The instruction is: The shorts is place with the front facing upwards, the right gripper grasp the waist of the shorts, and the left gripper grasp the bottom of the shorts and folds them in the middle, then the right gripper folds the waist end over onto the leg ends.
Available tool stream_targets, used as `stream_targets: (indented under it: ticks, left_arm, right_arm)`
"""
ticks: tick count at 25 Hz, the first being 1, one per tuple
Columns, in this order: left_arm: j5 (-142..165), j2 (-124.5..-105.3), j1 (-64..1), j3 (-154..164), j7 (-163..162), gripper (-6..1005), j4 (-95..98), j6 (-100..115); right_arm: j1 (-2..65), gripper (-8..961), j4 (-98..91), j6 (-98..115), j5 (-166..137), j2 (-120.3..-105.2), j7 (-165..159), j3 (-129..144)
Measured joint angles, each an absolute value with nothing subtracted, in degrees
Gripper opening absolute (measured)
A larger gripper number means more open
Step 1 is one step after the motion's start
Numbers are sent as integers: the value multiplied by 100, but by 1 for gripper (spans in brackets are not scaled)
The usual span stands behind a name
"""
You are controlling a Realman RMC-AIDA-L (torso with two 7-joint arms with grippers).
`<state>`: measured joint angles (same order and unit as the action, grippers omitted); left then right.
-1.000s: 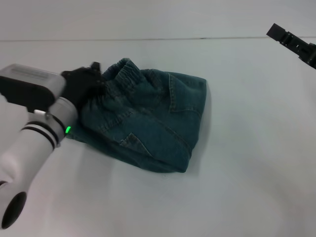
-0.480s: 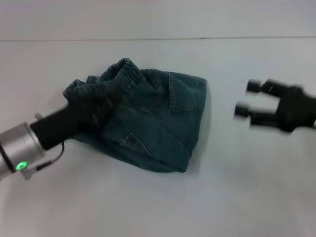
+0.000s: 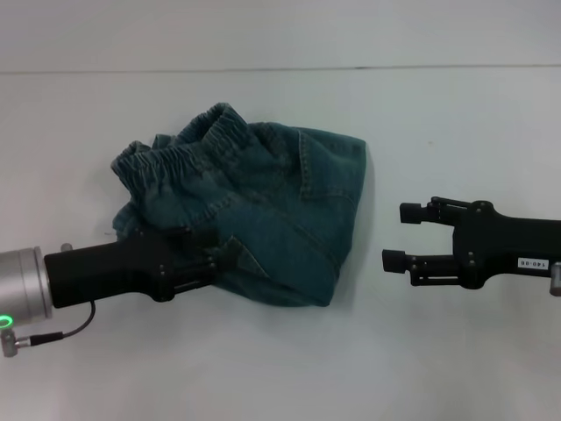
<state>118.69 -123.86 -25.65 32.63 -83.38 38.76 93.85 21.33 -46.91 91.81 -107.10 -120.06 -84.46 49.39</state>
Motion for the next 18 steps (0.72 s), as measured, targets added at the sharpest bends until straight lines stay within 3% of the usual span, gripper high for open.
stream_targets:
  ticks: [6, 16, 18]
  left_arm:
    - [11874, -12383, -2561, 3267, -8302, 682, 3927, 9335]
    - [11874, -12389, -2532, 3249, -8292, 879, 3939, 9317]
    - [11872, -12393, -2523, 3245, -8290, 879, 3940, 9297]
  right_arm:
    - [2167, 917, -4640, 9122, -10714, -12014, -8444, 4948]
    - [2180, 917, -4583, 9030, -10722, -12006, -8425, 4949]
    - [2183, 917, -4557, 9030, -10723, -12006, -8417, 4949]
